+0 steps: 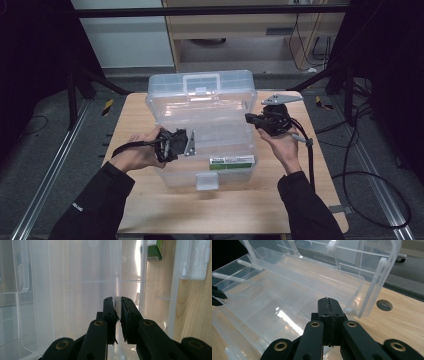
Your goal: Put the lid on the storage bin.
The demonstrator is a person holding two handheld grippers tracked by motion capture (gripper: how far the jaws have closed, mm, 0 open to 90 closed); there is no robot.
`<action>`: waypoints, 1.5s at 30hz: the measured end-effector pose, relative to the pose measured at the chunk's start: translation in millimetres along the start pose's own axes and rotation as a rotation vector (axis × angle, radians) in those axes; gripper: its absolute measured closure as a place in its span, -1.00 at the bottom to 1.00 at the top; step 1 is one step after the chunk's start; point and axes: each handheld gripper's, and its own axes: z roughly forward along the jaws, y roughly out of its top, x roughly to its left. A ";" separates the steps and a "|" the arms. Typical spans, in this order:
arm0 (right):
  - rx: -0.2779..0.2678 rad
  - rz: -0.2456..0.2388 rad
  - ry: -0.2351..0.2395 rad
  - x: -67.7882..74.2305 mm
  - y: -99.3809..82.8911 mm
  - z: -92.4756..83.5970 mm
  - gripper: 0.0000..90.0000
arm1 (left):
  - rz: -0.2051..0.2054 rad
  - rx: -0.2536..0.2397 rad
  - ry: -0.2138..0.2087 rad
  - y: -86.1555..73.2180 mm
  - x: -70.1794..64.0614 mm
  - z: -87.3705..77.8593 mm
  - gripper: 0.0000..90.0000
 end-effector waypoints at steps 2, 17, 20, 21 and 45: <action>0.008 0.007 -0.002 -1.0 -0.2 -0.2 1.00 | 0.000 0.000 -0.009 0.1 -1.4 0.5 0.83; 0.013 0.038 -0.014 -9.0 -5.7 -8.6 1.00 | 0.017 0.008 -0.031 1.2 -13.2 4.4 0.83; 0.016 0.036 -0.014 -8.8 -8.9 -10.4 1.00 | 0.009 0.009 -0.033 0.8 -13.9 4.5 0.83; 0.012 0.031 -0.010 -9.4 -9.6 -11.0 1.00 | 0.009 0.010 -0.033 0.7 -14.3 4.5 0.83; 0.018 0.012 0.003 -5.9 -22.1 -9.8 1.00 | -0.365 -0.246 0.043 -44.7 -6.9 -29.0 0.59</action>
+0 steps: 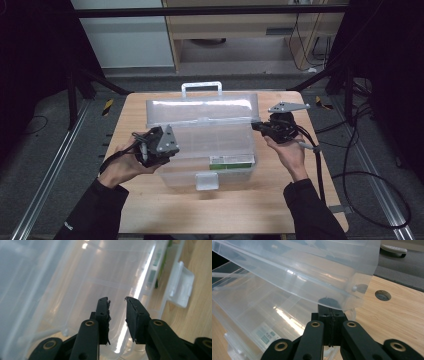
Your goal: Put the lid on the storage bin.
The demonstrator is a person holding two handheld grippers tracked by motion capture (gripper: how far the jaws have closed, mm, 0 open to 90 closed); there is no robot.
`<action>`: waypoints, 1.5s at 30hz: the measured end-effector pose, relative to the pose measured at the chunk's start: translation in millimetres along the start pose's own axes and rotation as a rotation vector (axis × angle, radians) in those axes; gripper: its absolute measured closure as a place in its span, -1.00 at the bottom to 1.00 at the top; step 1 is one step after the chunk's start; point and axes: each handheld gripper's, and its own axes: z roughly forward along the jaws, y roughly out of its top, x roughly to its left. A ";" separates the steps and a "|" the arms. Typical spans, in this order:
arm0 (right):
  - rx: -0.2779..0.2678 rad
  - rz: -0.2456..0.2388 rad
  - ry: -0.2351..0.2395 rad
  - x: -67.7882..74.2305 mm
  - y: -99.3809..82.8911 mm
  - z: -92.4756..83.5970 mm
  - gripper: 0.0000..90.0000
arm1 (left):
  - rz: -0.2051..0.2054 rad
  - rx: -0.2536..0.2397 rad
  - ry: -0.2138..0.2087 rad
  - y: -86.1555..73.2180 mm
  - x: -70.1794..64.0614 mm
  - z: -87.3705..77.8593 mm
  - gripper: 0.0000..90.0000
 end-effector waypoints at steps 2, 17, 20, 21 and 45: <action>0.003 -0.002 -0.001 0.6 -0.4 0.1 1.00 | -0.046 -0.013 0.016 -6.3 3.6 -2.9 0.64; 0.014 -0.016 -0.002 2.9 -6.1 -0.9 1.00 | -0.368 -0.140 0.148 -58.0 16.8 -10.8 0.97; 0.013 -0.017 -0.006 4.1 -7.8 -1.0 1.00 | -0.402 -0.150 0.152 -63.6 17.2 -10.0 0.98; 0.017 -0.020 -0.008 4.6 -8.3 -1.1 1.00 | -0.406 -0.156 0.154 -64.8 16.7 -9.1 0.99; 0.048 -0.044 -0.064 10.8 -38.0 -6.3 1.00 | -0.484 -0.174 0.140 -87.7 5.0 10.8 0.99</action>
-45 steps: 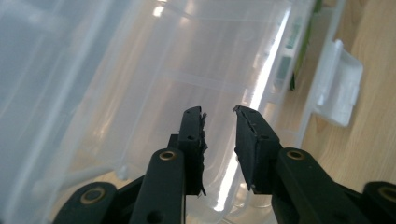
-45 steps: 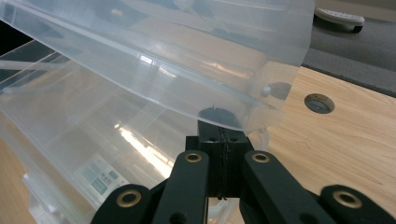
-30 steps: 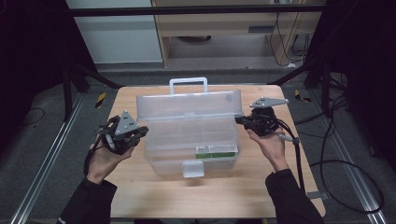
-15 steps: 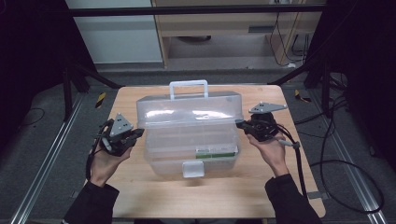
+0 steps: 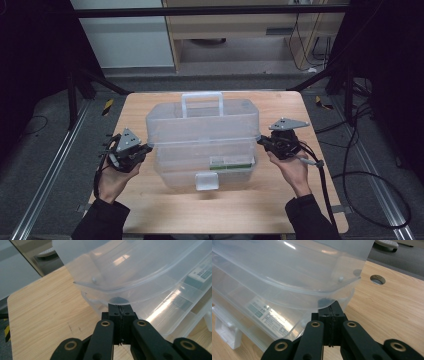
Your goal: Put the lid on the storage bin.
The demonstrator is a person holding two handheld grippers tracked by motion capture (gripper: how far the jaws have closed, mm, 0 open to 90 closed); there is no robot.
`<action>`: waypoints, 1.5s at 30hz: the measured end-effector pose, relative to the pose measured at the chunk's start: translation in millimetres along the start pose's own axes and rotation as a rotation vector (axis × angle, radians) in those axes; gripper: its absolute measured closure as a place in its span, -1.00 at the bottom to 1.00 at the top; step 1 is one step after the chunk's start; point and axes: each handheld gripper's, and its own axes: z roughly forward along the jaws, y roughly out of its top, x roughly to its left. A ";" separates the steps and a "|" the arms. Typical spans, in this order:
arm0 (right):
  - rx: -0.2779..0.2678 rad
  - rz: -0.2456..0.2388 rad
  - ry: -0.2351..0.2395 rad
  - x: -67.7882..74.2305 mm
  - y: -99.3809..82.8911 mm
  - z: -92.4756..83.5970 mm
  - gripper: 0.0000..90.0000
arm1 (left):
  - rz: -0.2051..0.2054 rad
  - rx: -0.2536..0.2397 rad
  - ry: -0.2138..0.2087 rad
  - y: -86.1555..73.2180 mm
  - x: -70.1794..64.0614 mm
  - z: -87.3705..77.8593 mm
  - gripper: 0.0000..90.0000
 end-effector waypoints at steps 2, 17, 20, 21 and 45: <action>0.004 -0.002 -0.010 0.6 -2.3 0.1 1.00 | 0.003 0.008 -0.003 -1.6 -0.5 0.3 0.99; 0.010 -0.018 -0.030 8.1 -21.9 -2.9 1.00 | 0.017 0.038 -0.014 -16.2 -9.1 -0.3 0.99; 0.015 -0.022 -0.032 8.7 -25.5 -3.0 1.00 | 0.021 0.049 -0.016 -18.7 -10.9 0.5 0.99; 0.015 -0.022 -0.034 8.9 -26.9 -2.8 1.00 | 0.018 0.048 -0.016 -19.8 -11.7 1.0 0.99; 0.106 -0.053 -0.132 5.8 -49.3 0.8 1.00 | -0.062 0.163 0.035 -47.5 3.9 17.1 0.99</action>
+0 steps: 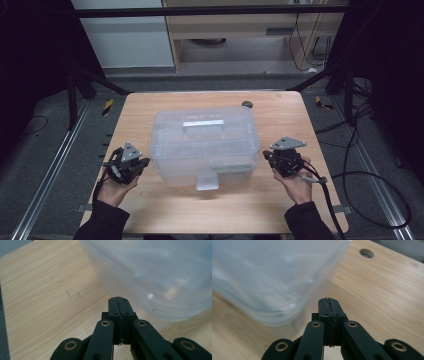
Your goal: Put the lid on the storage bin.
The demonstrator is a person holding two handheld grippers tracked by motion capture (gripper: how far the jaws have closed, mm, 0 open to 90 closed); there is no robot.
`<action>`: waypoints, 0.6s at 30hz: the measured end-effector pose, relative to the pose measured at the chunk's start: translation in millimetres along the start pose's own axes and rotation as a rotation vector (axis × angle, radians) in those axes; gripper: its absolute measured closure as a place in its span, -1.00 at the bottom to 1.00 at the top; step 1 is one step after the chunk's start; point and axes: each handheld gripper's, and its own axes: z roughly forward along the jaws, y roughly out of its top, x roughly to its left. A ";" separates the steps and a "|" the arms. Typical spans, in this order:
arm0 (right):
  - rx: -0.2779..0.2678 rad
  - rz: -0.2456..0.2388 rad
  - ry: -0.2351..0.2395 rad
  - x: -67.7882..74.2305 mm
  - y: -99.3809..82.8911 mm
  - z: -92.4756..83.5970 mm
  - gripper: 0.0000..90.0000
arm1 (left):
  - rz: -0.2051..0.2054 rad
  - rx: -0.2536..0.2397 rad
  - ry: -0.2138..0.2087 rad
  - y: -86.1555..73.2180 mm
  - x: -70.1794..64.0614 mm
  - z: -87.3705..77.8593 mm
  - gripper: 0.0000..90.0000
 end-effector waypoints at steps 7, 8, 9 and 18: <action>0.001 0.076 -0.060 -23.0 -16.4 5.7 0.83 | -0.131 0.002 0.066 -18.3 27.2 10.0 0.84; -0.003 0.089 -0.070 -27.2 -19.9 6.4 0.77 | -0.149 0.000 0.081 -20.9 30.8 10.7 0.76; -0.009 0.097 -0.076 -30.8 -22.4 6.7 0.71 | -0.161 -0.001 0.092 -22.8 33.3 11.3 0.70; -0.065 0.194 -0.109 -58.4 -43.8 8.8 0.03 | -0.247 -0.017 0.217 -41.3 54.1 19.3 0.01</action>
